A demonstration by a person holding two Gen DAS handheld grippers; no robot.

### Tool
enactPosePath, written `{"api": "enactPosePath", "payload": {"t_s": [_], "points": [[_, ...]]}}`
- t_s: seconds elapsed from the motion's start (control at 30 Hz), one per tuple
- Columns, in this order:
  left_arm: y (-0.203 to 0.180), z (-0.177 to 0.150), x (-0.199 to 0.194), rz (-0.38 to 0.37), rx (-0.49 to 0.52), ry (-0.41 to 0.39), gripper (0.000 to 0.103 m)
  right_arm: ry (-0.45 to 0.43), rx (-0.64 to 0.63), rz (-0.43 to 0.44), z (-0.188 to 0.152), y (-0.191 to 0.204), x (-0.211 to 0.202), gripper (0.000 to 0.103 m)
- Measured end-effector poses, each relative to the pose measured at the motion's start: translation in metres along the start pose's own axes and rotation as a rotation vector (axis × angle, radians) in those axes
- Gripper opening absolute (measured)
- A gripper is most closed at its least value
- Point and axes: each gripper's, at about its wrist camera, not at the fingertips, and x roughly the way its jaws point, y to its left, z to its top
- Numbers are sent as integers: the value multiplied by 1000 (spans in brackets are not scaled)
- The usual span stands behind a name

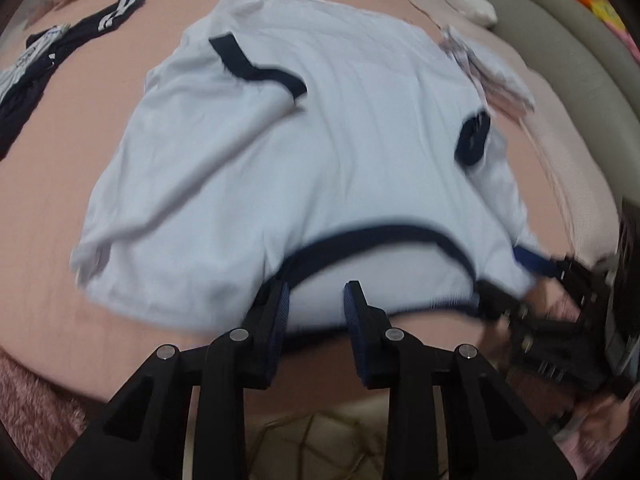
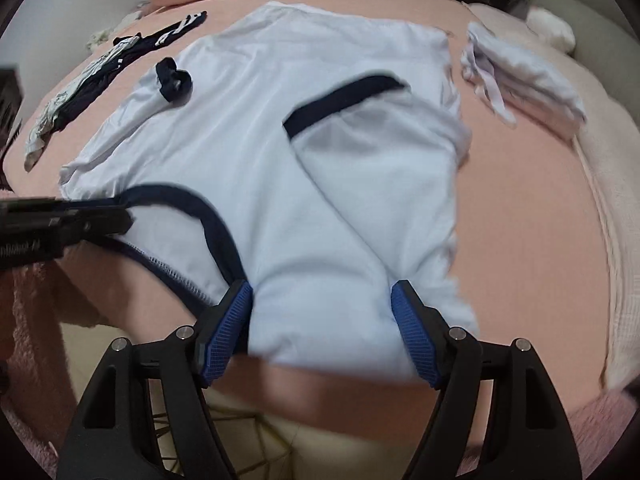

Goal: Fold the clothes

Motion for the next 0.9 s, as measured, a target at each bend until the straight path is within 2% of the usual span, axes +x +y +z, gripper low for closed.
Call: {"api": "enactPosePath", "payload": {"t_s": [0.1,0.2,0.27,0.33,0.4,0.43,0.53,0.6,0.7,0.77,0.83,0.9], "points": [[11,-7,-8,-58,-24,-15,31,10,4,-8,-9,2,-5,74],[25,-15,-23,-134,-98,-56,31,7,42,1,-14,-1,-13,74],[35,-21,-32,-151,-161,-93,31,-20,98,26,-16,-7,-22,73],[51,-28,-41,-141,-230,-122,31,-62,171,39,-19,-18,-33,73],[58,-28,-42,-97,-301,-154,31,-93,239,5,-20,-32,-40,73],[60,-26,-41,-72,-337,-171,31,-102,266,-27,-21,-40,-42,73],[83,-28,-41,19,-529,-255,36,-100,316,-147,-21,-62,-42,74],[99,-31,-38,4,-608,-265,38,-94,332,-215,-21,-74,-40,74],[107,-31,-30,-36,-632,-250,40,-77,364,-184,-20,-82,-33,75],[104,-30,-29,-63,-607,-257,44,-62,387,-150,-20,-86,-28,76],[96,-26,-25,-94,-574,-256,44,-40,408,-122,-22,-89,-21,78],[94,-21,-22,-74,-557,-263,44,-20,421,-103,-23,-91,-14,80]]}}
